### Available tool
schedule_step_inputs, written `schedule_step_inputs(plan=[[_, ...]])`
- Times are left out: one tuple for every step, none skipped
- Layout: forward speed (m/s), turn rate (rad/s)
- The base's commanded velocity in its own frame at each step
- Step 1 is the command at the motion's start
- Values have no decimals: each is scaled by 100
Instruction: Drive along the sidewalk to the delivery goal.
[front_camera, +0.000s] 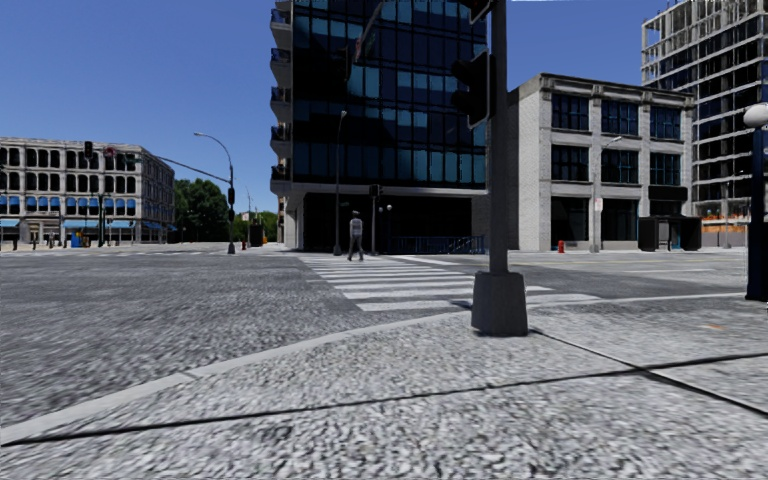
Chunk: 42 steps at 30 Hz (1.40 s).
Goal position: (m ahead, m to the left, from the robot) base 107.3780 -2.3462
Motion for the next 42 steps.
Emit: schedule_step_inputs(plan=[[200, -28], [200, -26], [200, -24], [200, -5], [200, -5], [200, 0], [200, 0], [200, 0], [200, 0], [200, 0], [200, 0], [200, 0], [200, 0], [200, 0], [200, 0], [200, 0], [200, 0], [200, 0], [200, 0], [200, 0], [200, 0], [200, 0], [200, 0], [200, 0], [200, 0], [200, 0], [200, 0], [200, 0], [200, 0], [200, 0], [200, 0], [200, 0], [200, 0], [200, 0], [200, 0], [200, 0], [200, 0], [200, 0], [200, 0], [200, -4], [191, -19], [179, -24]])
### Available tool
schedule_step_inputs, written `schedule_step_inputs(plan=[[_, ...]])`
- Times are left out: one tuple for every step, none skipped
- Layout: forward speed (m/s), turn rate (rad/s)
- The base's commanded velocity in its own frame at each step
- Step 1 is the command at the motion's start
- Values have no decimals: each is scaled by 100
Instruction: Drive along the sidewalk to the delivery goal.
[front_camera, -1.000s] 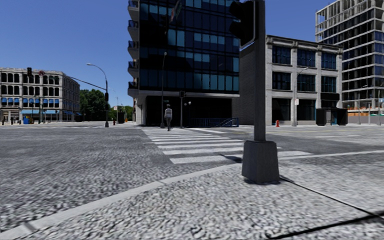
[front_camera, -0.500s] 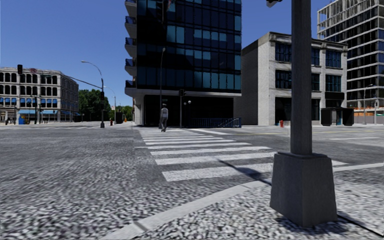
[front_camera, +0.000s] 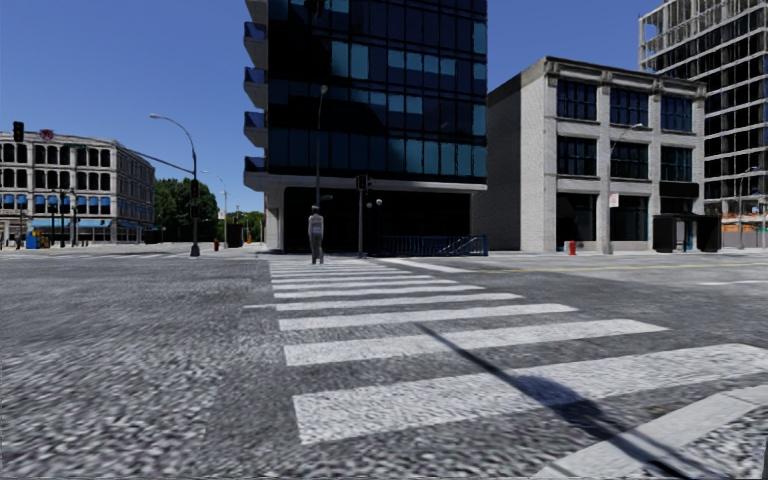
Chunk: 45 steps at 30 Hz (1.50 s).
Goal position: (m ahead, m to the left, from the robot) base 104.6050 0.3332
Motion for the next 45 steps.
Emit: schedule_step_inputs(plan=[[169, -25], [169, -25], [165, -25], [163, -25], [163, -25], [163, -25], [163, -25], [163, -25], [163, -25], [163, -25], [163, -25], [163, -25], [163, -25], [161, -25], [159, -25], [159, -25], [158, -22], [158, -20], [158, -10], [158, -7], [158, -4], [158, -4], [158, 0], [158, 0], [158, 0], [158, 0], [158, 0], [158, 0], [158, 0], [158, 0], [158, 0], [158, 0], [158, 0], [158, 0], [158, 0], [158, 0], [158, 0], [158, 0], [158, 0], [158, 0], [158, 12], [158, 22], [158, 33], [158, 33], [158, 43]])
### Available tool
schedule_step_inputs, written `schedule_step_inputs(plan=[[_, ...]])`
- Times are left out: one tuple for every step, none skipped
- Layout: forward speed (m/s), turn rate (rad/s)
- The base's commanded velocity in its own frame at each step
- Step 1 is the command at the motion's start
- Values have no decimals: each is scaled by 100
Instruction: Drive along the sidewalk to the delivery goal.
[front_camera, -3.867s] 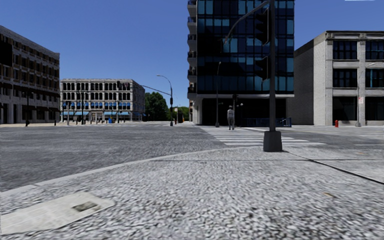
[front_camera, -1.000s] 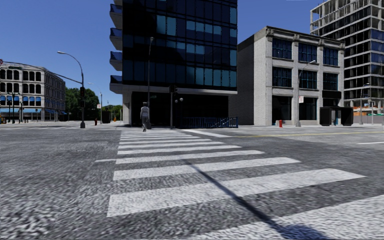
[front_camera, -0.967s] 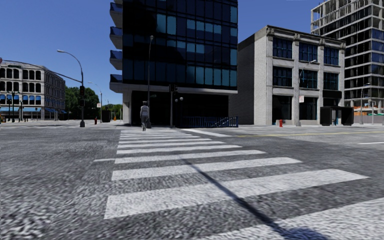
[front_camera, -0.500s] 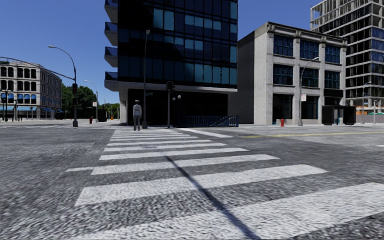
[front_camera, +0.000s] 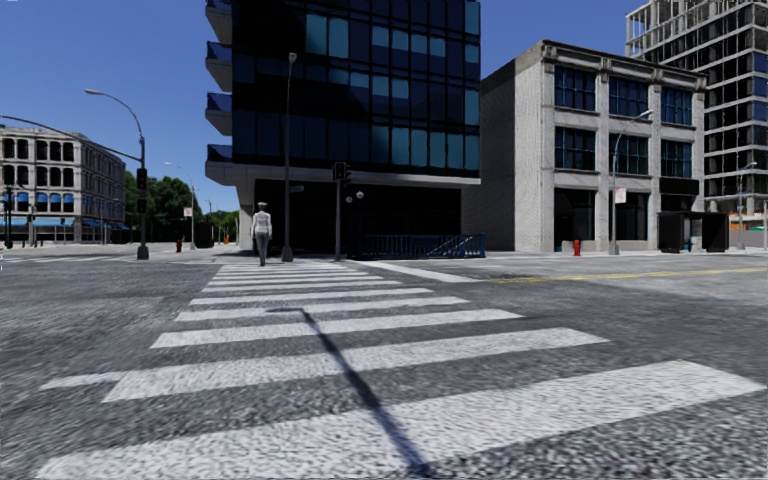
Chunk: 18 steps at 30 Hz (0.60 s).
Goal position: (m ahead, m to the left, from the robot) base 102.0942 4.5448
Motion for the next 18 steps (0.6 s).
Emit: schedule_step_inputs(plan=[[158, 46], [158, 47], [158, 47], [158, 47], [158, 47], [158, 47], [158, 47], [158, 47], [158, 47], [158, 47], [158, 47], [158, 47], [158, 47], [158, 47], [158, 47], [158, 47], [158, 47], [158, 47]])
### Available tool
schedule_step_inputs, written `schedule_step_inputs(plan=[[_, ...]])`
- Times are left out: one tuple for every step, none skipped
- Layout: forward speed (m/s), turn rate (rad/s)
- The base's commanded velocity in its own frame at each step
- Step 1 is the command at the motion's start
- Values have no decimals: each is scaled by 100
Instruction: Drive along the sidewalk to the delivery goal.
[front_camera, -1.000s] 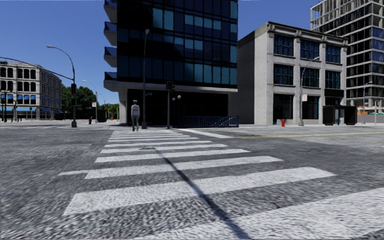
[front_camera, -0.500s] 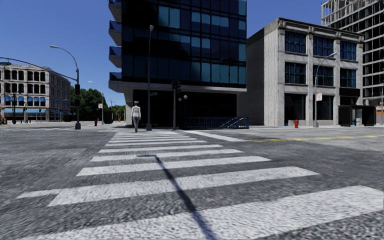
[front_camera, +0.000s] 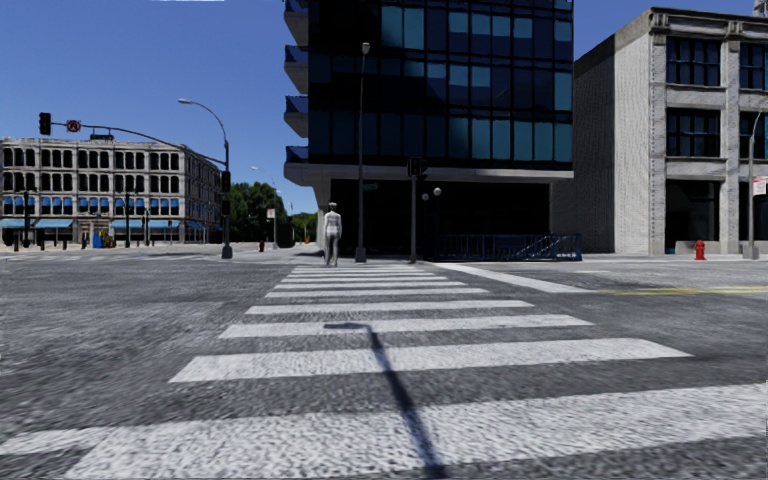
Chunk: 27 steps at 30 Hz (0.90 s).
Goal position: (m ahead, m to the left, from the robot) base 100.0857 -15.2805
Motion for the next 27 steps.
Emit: schedule_step_inputs(plan=[[158, 47], [158, 47], [158, 47], [158, 47], [158, 47], [158, 47], [158, 0], [158, 0], [158, 0], [158, 0], [158, 0], [158, 0], [158, 0], [158, 0], [158, 0], [157, 0], [157, 0], [154, 0], [151, 0], [150, 0], [150, 0], [150, 0], [161, 0], [200, 0], [200, 0], [200, 0], [200, 0]])
